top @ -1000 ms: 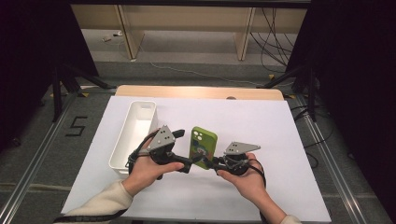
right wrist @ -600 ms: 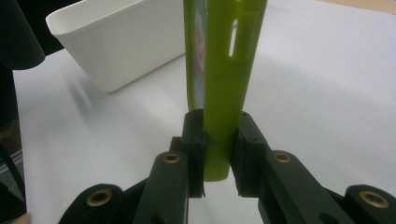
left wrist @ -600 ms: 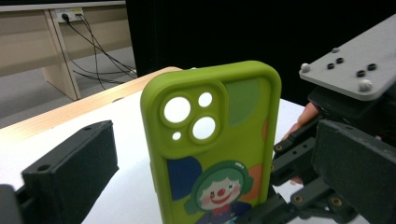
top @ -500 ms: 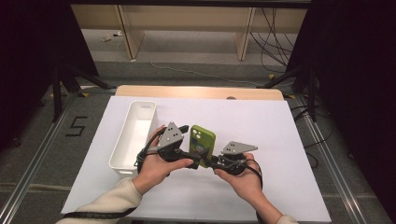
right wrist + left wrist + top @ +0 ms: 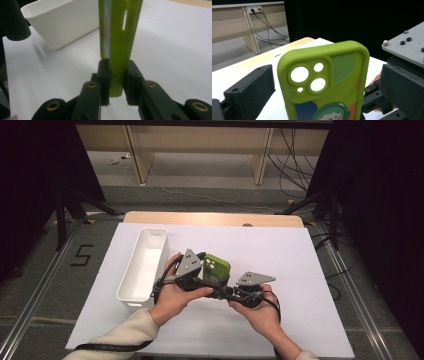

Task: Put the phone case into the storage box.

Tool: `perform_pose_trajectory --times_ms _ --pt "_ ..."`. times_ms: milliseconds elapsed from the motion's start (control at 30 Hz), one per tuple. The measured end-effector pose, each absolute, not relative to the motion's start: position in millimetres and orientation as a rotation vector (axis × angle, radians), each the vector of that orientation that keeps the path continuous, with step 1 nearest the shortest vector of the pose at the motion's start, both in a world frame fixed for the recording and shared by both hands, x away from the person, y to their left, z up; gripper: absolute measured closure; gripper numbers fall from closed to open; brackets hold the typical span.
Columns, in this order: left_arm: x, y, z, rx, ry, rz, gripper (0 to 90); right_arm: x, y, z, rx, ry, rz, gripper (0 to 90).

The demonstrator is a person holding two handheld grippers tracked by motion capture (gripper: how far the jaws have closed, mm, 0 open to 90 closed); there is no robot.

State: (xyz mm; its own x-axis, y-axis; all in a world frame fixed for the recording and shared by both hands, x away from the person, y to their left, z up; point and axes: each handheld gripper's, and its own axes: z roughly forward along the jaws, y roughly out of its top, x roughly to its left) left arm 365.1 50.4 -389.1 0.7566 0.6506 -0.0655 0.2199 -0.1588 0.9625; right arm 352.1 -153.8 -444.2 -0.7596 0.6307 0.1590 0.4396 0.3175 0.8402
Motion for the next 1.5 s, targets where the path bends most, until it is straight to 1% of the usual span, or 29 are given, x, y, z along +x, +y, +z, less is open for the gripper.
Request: perform_pose_trajectory --times_ms 267,533,733,900,1267,1367,1400,1433,1467,1500 --pt "366.9 47.8 -390.2 1.720 0.705 0.440 0.0 351.7 -153.0 -445.0 0.981 2.377 1.405 77.9" --pt "368.0 45.3 -391.4 1.710 0.722 0.456 2.4 350.5 -150.0 -445.2 0.971 2.371 1.388 77.9" --pt "368.1 44.8 -391.5 1.697 0.731 0.462 6.3 350.5 -149.8 -445.0 0.976 2.363 1.380 77.9" --pt "367.5 44.8 -391.7 1.688 0.730 0.468 14.0 350.7 -150.0 -445.1 0.976 2.359 1.379 77.9" --pt "366.4 45.1 -390.5 1.688 0.707 0.464 16.4 350.6 -150.5 -445.0 0.966 2.345 1.371 77.2" --pt "366.4 45.3 -390.3 1.688 0.708 0.462 16.5 350.9 -150.8 -444.9 0.965 2.340 1.378 75.2" --pt "366.6 45.6 -390.2 1.689 0.707 0.462 16.5 351.5 -151.4 -444.4 0.965 2.332 1.384 71.1" --pt "366.9 45.9 -390.1 1.691 0.705 0.464 16.5 352.0 -151.7 -444.2 0.961 2.330 1.389 69.0" --pt "367.0 46.2 -390.1 1.691 0.705 0.464 16.5 352.0 -151.7 -444.2 0.961 2.330 1.389 69.0" --pt "367.1 46.7 -390.0 1.691 0.706 0.464 16.6 352.5 -152.7 -443.6 0.960 2.330 1.399 63.4"
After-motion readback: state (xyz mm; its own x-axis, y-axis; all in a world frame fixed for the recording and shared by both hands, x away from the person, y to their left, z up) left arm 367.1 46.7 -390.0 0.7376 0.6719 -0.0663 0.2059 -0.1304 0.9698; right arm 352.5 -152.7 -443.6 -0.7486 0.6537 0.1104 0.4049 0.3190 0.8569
